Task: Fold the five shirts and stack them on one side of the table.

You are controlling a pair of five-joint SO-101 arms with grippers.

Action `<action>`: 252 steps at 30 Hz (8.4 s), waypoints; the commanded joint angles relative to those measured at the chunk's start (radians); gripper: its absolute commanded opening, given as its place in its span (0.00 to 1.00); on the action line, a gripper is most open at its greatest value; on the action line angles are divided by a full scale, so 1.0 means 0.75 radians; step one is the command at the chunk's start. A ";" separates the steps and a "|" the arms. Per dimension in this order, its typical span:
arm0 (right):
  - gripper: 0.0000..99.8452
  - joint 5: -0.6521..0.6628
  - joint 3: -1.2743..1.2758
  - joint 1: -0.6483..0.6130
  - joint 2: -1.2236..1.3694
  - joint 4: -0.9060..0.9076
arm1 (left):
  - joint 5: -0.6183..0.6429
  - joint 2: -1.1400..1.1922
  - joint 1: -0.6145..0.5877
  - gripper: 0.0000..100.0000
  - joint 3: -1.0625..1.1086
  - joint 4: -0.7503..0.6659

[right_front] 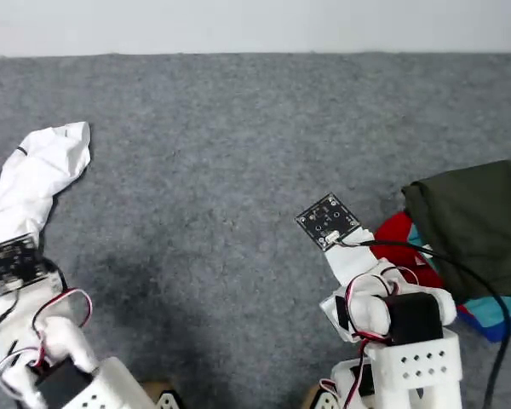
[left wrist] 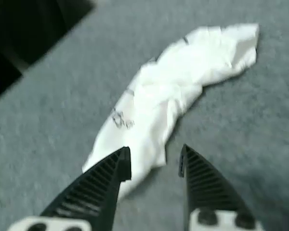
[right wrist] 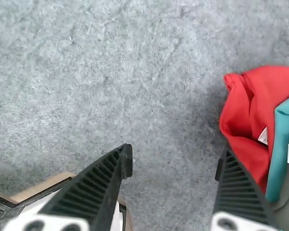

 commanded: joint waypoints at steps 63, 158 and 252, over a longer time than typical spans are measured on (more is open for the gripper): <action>0.28 0.010 -0.008 -0.083 -0.011 -0.015 | 0.061 2.461 -0.301 0.01 -1.427 0.153; 0.28 0.010 -0.008 -0.079 -0.013 -0.005 | -0.160 2.099 0.047 0.01 -1.750 0.728; 0.25 -0.041 -0.010 -0.081 0.197 -0.261 | -0.049 2.275 0.597 0.01 -1.114 -0.254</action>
